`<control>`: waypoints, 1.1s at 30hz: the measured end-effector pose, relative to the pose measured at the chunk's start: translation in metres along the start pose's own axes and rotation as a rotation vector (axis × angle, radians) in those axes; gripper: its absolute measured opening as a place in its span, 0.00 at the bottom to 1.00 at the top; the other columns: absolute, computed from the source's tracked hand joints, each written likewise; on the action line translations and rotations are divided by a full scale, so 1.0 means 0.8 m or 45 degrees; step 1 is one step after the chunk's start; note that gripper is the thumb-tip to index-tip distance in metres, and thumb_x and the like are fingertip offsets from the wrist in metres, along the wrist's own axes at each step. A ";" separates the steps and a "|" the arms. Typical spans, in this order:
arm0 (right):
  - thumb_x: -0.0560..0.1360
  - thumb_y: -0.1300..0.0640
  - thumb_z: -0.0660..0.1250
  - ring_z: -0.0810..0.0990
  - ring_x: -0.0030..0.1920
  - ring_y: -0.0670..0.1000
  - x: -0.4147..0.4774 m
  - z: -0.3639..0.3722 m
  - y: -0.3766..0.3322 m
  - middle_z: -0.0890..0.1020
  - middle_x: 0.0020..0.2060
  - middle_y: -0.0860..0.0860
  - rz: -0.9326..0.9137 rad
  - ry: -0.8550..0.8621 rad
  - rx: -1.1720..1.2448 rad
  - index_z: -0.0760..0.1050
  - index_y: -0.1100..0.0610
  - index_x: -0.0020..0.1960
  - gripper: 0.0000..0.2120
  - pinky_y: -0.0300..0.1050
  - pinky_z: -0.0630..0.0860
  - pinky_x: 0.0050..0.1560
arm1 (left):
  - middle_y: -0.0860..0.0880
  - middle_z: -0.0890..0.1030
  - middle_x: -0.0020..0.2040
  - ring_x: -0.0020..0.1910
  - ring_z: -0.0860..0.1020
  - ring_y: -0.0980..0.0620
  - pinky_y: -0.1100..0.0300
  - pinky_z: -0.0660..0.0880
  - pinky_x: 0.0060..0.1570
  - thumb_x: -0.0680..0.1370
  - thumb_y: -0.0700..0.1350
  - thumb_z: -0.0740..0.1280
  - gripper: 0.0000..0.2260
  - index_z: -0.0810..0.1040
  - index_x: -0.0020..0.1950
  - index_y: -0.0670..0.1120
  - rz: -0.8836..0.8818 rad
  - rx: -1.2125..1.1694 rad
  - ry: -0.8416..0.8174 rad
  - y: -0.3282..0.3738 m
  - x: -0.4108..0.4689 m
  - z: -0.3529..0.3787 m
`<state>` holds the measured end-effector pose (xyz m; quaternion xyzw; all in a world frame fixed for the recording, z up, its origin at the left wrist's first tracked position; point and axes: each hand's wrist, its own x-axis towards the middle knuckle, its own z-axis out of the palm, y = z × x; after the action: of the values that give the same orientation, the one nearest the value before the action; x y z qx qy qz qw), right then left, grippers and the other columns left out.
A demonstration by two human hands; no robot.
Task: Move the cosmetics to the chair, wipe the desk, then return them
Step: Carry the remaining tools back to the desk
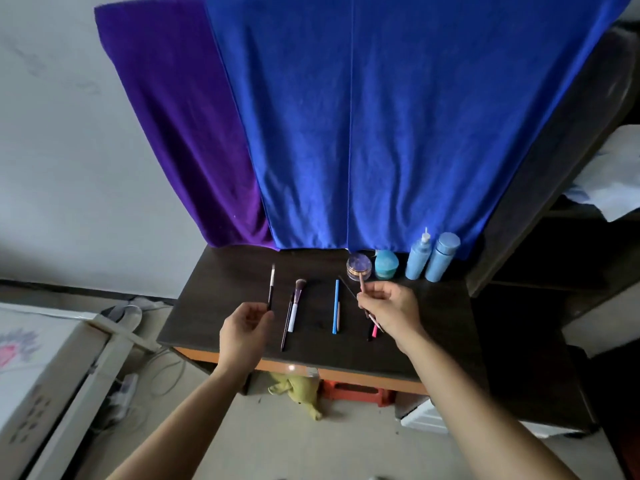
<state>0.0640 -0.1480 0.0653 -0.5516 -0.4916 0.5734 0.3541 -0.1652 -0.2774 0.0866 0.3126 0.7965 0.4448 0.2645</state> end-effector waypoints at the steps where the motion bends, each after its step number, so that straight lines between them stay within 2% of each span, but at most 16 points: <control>1: 0.69 0.64 0.77 0.83 0.38 0.48 0.015 0.014 0.004 0.86 0.35 0.50 0.014 0.005 -0.040 0.83 0.53 0.40 0.07 0.44 0.80 0.41 | 0.54 0.84 0.38 0.40 0.82 0.53 0.52 0.80 0.44 0.75 0.46 0.73 0.03 0.82 0.45 0.53 -0.028 0.012 -0.006 -0.008 0.021 0.001; 3: 0.68 0.63 0.77 0.83 0.37 0.46 0.045 0.044 0.010 0.86 0.35 0.49 0.054 0.040 -0.098 0.83 0.52 0.39 0.07 0.45 0.80 0.43 | 0.53 0.84 0.38 0.39 0.82 0.51 0.49 0.80 0.46 0.74 0.45 0.73 0.03 0.82 0.44 0.53 -0.085 0.043 -0.028 -0.022 0.065 0.005; 6: 0.68 0.64 0.77 0.81 0.33 0.43 0.084 0.089 0.020 0.86 0.36 0.49 0.111 0.125 -0.150 0.84 0.53 0.42 0.07 0.37 0.78 0.37 | 0.52 0.83 0.37 0.40 0.82 0.48 0.47 0.80 0.47 0.74 0.43 0.73 0.04 0.81 0.43 0.52 -0.149 0.093 -0.115 -0.047 0.130 0.012; 10: 0.68 0.62 0.76 0.78 0.27 0.42 0.120 0.143 0.043 0.84 0.30 0.45 0.269 0.259 -0.210 0.83 0.52 0.40 0.06 0.37 0.76 0.29 | 0.54 0.83 0.37 0.42 0.82 0.48 0.54 0.77 0.43 0.75 0.44 0.72 0.04 0.80 0.42 0.52 -0.170 0.223 -0.308 -0.084 0.210 0.028; 12: 0.68 0.61 0.77 0.78 0.26 0.42 0.136 0.166 0.064 0.83 0.29 0.44 0.369 0.322 -0.253 0.84 0.53 0.42 0.05 0.40 0.78 0.32 | 0.56 0.82 0.38 0.43 0.82 0.49 0.57 0.74 0.43 0.75 0.46 0.72 0.02 0.80 0.43 0.52 -0.157 0.319 -0.396 -0.102 0.239 0.042; 14: 0.68 0.59 0.78 0.79 0.28 0.36 0.145 0.183 0.090 0.83 0.29 0.41 0.407 0.366 -0.351 0.85 0.54 0.46 0.08 0.33 0.77 0.35 | 0.54 0.82 0.39 0.44 0.81 0.47 0.57 0.73 0.44 0.76 0.46 0.71 0.01 0.81 0.46 0.50 -0.154 0.383 -0.483 -0.119 0.259 0.053; 16: 0.69 0.56 0.79 0.79 0.30 0.33 0.146 0.195 0.111 0.84 0.33 0.42 0.422 0.347 -0.464 0.85 0.56 0.51 0.12 0.26 0.74 0.38 | 0.49 0.82 0.45 0.48 0.81 0.45 0.57 0.75 0.48 0.76 0.45 0.71 0.06 0.81 0.51 0.47 -0.169 0.450 -0.553 -0.134 0.271 0.062; 19: 0.70 0.50 0.79 0.82 0.40 0.40 0.135 0.205 0.126 0.87 0.44 0.50 0.465 0.305 -0.588 0.83 0.58 0.58 0.19 0.33 0.78 0.48 | 0.46 0.78 0.54 0.51 0.79 0.45 0.57 0.73 0.52 0.75 0.46 0.72 0.14 0.79 0.60 0.45 -0.123 0.543 -0.622 -0.147 0.275 0.065; 21: 0.72 0.47 0.76 0.84 0.47 0.44 0.127 0.207 0.122 0.86 0.52 0.51 0.492 0.315 -0.628 0.80 0.58 0.63 0.23 0.34 0.78 0.51 | 0.46 0.75 0.57 0.53 0.79 0.45 0.55 0.74 0.54 0.75 0.49 0.73 0.20 0.77 0.65 0.46 -0.087 0.561 -0.675 -0.146 0.272 0.063; 25: 0.77 0.45 0.70 0.81 0.60 0.51 0.113 0.202 0.091 0.82 0.61 0.54 0.444 0.348 -0.736 0.78 0.57 0.67 0.24 0.45 0.76 0.62 | 0.45 0.72 0.69 0.69 0.68 0.41 0.48 0.67 0.67 0.74 0.56 0.72 0.30 0.71 0.73 0.49 0.046 0.665 -0.698 -0.130 0.274 0.054; 29: 0.80 0.48 0.67 0.77 0.66 0.53 0.093 0.176 0.049 0.80 0.64 0.55 0.321 0.444 -0.810 0.76 0.58 0.68 0.21 0.46 0.70 0.68 | 0.49 0.65 0.77 0.76 0.60 0.45 0.47 0.58 0.74 0.76 0.58 0.70 0.31 0.67 0.76 0.50 0.128 0.655 -0.721 -0.093 0.282 0.044; 33: 0.81 0.49 0.65 0.71 0.72 0.56 0.041 0.130 0.011 0.75 0.70 0.58 0.189 0.593 -0.933 0.73 0.58 0.72 0.22 0.48 0.65 0.73 | 0.48 0.65 0.77 0.76 0.61 0.45 0.45 0.59 0.74 0.77 0.58 0.69 0.29 0.68 0.75 0.49 0.291 0.596 -0.702 -0.043 0.261 0.033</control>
<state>-0.0413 -0.1369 0.0381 -0.7891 -0.5286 0.2455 0.1940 -0.2949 -0.1238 0.0144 0.5595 0.7355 0.1766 0.3389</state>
